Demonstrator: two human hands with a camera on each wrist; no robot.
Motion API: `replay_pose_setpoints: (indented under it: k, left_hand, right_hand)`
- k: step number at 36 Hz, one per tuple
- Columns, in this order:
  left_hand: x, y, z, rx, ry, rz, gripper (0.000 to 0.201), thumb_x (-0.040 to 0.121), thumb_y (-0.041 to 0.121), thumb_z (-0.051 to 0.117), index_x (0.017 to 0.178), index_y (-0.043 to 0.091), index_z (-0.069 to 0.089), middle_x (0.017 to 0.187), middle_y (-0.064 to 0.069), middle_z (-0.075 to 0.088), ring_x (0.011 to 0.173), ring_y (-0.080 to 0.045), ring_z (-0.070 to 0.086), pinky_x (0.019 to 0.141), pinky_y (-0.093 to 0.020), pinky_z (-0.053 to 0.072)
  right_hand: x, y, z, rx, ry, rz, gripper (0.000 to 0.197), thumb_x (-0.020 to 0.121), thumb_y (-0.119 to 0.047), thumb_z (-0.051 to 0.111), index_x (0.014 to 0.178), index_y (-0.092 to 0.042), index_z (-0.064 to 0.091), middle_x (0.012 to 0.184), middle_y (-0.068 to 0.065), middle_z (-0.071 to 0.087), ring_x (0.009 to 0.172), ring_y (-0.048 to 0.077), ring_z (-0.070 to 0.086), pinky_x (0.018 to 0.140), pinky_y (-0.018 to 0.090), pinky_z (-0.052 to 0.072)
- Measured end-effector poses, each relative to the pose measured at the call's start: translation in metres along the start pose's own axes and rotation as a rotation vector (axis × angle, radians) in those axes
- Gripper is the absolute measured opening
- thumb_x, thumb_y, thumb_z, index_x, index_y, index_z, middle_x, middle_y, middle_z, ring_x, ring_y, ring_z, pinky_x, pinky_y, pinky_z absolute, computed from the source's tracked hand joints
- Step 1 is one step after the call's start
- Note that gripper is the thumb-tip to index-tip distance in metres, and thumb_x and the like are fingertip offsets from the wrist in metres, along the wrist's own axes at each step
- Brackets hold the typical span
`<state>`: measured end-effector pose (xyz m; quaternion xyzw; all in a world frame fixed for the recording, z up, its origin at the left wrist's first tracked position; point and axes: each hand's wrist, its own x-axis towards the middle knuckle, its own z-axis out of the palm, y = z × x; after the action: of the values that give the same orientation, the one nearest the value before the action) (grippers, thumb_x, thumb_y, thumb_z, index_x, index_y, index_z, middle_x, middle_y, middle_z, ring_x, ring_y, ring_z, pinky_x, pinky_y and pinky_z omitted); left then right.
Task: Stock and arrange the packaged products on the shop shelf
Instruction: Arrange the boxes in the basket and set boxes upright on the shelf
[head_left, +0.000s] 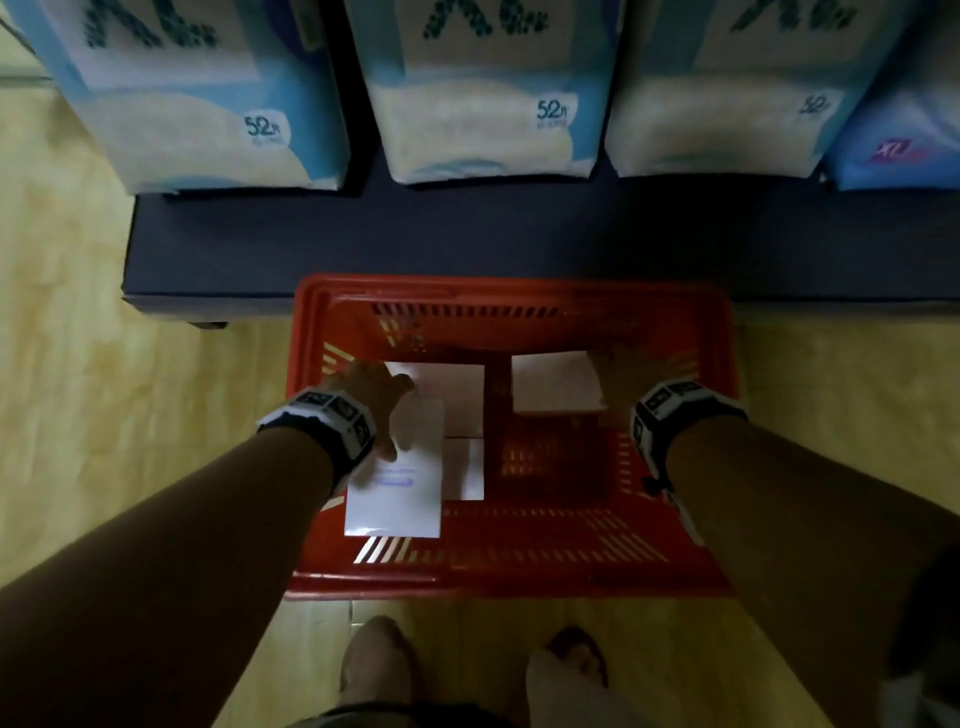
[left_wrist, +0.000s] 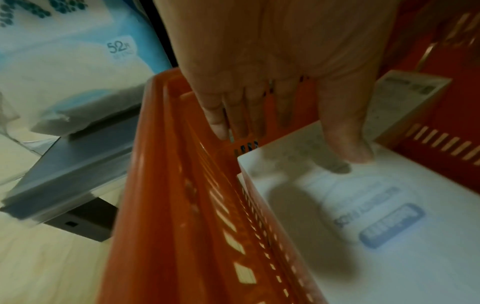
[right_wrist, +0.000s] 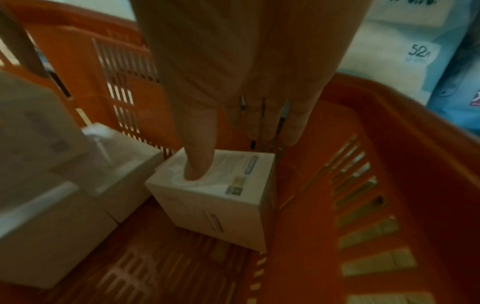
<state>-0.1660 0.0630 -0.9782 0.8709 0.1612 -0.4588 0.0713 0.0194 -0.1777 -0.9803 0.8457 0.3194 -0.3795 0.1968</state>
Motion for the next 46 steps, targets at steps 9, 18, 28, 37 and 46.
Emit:
replay_pose_setpoints:
  k: [9, 18, 28, 37, 46]
  left_hand:
    - [0.029, -0.005, 0.013, -0.027, -0.142, 0.021, 0.106, 0.062, 0.042, 0.083, 0.147, 0.029, 0.022, 0.143, -0.007, 0.038, 0.132, -0.03, 0.036, 0.106, -0.047, 0.036]
    - [0.041, -0.013, 0.01, -0.127, -0.315, -0.074, 0.128, 0.046, 0.049, 0.088, 0.147, 0.043, 0.009, 0.155, -0.003, 0.025, 0.137, -0.034, 0.032, 0.104, -0.056, 0.035]
    - [0.041, -0.004, 0.0, -0.055, -0.368, -0.017, 0.112, 0.051, 0.05, 0.087, 0.144, 0.042, 0.025, 0.148, 0.001, 0.039, 0.132, -0.03, 0.039, 0.105, -0.051, 0.037]
    - [0.047, -0.01, -0.003, -0.182, -0.312, -0.104, 0.101, 0.061, 0.031, 0.087, 0.14, 0.032, 0.025, 0.143, -0.007, 0.04, 0.124, -0.034, 0.044, 0.1, -0.051, 0.042]
    - [0.03, -0.014, -0.013, -0.11, -0.136, -0.151, 0.091, 0.066, 0.06, 0.072, 0.14, 0.02, 0.04, 0.145, -0.004, 0.041, 0.133, -0.032, 0.039, 0.097, -0.039, 0.036]
  right_hand:
    - [0.028, 0.0, 0.017, -0.139, 0.056, 0.082, 0.07, 0.099, -0.033, 0.047, 0.153, -0.011, 0.01, 0.159, 0.013, 0.009, 0.145, 0.034, 0.014, 0.116, 0.049, 0.024]
    - [0.043, 0.003, 0.031, -0.124, -0.059, 0.185, 0.09, 0.096, -0.041, 0.051, 0.151, -0.014, -0.014, 0.16, 0.012, -0.014, 0.148, 0.034, -0.002, 0.118, 0.047, 0.004]
    - [0.02, -0.017, 0.026, -0.032, 0.165, -0.119, 0.104, 0.082, -0.037, 0.066, 0.153, -0.023, -0.008, 0.154, 0.014, 0.006, 0.141, 0.036, 0.016, 0.112, 0.045, 0.031]
    - [0.04, -0.053, 0.03, 0.05, 0.331, -0.305, 0.12, 0.067, -0.076, 0.059, 0.153, -0.025, -0.007, 0.155, -0.001, 0.023, 0.137, 0.027, 0.029, 0.112, 0.048, 0.021]
    - [0.028, -0.084, 0.038, 0.007, 0.213, -0.279, 0.121, 0.074, -0.046, 0.074, 0.152, -0.014, -0.013, 0.154, 0.012, 0.022, 0.139, 0.034, 0.022, 0.114, 0.047, 0.016]
